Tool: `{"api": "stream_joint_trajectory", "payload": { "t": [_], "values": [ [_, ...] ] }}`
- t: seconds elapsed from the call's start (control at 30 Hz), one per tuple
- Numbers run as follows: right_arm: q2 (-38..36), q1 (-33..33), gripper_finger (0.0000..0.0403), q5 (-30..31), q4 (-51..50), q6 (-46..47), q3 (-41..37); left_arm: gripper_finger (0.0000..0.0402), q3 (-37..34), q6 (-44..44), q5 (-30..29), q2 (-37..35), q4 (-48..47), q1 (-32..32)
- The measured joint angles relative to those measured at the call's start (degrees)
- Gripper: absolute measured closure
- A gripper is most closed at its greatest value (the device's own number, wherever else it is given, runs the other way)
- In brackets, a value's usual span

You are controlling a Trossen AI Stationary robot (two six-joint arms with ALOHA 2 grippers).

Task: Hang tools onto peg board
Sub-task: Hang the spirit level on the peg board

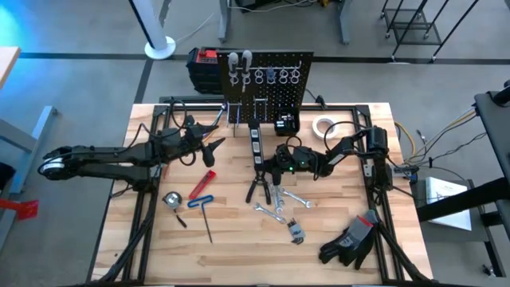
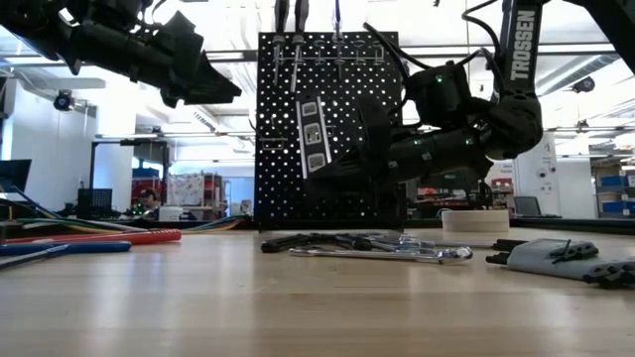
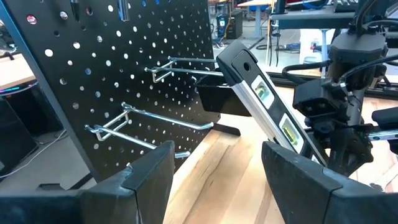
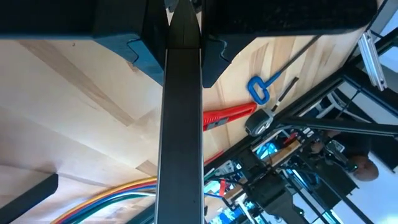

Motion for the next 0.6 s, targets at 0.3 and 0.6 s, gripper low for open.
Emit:
{"api": "stream_joint_trajectory", "payload": {
  "t": [0.3, 0.6],
  "values": [
    [0.0, 1.0, 0.0365, 0.8, 1.4, 1.7, 0.0, 0.0171, 0.0, 0.0, 0.0, 0.0, 0.0, 0.0],
    [0.0, 1.4, 0.0365, 2.2, 0.8, 2.1, 0.2, 0.0171, 0.0, 0.0, 0.0, 0.0, 0.0, 0.1]
  ]
}}
